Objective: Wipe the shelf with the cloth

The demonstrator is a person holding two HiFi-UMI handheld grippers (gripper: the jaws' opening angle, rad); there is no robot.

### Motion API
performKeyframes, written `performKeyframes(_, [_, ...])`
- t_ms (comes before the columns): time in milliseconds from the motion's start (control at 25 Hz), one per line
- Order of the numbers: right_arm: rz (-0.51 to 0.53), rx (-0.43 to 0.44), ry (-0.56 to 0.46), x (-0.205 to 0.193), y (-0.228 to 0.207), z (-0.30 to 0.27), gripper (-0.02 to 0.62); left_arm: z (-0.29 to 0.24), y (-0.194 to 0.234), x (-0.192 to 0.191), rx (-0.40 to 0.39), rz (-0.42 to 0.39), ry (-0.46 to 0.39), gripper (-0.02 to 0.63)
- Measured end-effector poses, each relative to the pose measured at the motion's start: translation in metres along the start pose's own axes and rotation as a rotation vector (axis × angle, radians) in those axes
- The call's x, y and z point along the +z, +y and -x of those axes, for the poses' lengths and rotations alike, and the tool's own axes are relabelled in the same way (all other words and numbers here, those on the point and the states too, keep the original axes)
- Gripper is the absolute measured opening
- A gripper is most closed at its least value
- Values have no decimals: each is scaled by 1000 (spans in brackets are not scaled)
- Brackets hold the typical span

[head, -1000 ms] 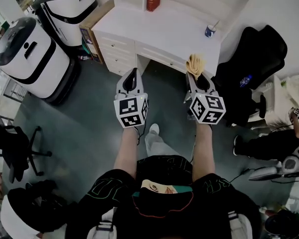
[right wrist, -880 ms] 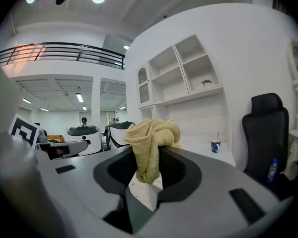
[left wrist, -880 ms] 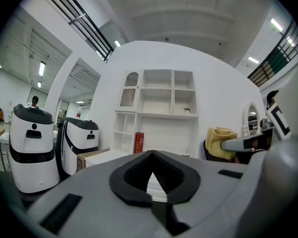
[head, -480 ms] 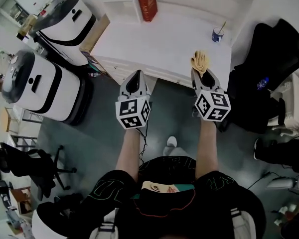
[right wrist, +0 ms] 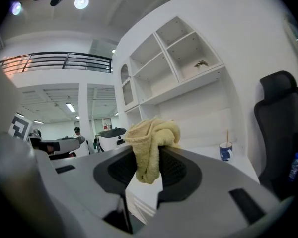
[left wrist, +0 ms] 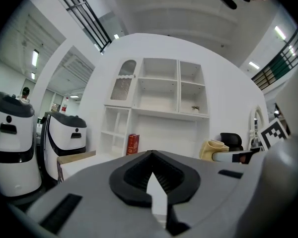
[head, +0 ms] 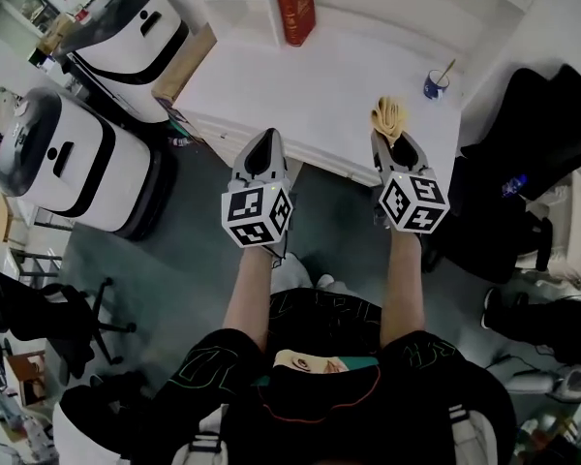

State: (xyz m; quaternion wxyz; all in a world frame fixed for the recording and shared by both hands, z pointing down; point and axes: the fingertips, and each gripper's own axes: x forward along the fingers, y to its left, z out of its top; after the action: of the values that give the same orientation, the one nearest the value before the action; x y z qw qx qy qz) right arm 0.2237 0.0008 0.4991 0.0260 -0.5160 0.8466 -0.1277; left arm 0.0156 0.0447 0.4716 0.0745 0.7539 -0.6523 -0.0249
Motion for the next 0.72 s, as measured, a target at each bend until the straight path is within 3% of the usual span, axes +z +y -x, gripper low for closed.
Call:
performKeyframes(200, [43,55,46,-10,17,-46,118,-29,38,-3,43,52,-11,0])
performKeyframes(520, [45,-9,49,15,-3,-129,118,-121,66,14,-21,78,-2,0])
performKeyframes(720, [37,15,75,14,10,-201,118,-181,103,25,-30,71,15,0])
